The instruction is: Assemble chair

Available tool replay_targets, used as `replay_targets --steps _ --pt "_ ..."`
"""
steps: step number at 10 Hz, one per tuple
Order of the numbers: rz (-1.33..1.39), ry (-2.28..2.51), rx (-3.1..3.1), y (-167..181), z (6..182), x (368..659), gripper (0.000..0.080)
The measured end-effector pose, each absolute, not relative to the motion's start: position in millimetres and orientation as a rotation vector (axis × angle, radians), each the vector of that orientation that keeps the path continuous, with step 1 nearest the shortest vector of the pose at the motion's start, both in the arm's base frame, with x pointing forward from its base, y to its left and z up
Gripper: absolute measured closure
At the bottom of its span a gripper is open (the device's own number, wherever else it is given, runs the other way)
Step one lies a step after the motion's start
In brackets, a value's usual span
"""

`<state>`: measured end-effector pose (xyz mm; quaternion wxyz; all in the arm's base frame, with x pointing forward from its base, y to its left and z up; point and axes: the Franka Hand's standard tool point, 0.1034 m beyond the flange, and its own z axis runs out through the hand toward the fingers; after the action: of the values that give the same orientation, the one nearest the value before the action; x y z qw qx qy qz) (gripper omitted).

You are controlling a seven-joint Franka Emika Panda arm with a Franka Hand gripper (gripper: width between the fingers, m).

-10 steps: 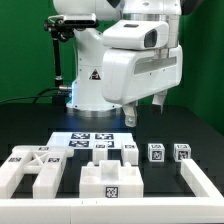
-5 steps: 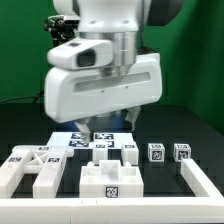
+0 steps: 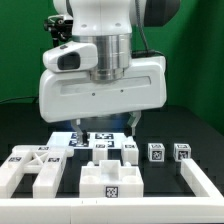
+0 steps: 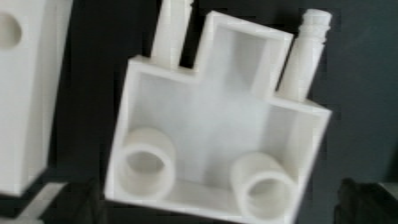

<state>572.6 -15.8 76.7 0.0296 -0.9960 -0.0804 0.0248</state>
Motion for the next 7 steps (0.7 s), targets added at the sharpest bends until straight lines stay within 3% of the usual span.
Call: replay_targets --steps 2,6,7 --pt "0.109 0.077 -3.079 -26.1 54.0 572.6 0.015" --pt "0.036 0.054 -3.091 -28.2 14.0 574.1 0.015" --pt "0.017 0.049 -3.095 -27.7 11.8 573.3 0.015"
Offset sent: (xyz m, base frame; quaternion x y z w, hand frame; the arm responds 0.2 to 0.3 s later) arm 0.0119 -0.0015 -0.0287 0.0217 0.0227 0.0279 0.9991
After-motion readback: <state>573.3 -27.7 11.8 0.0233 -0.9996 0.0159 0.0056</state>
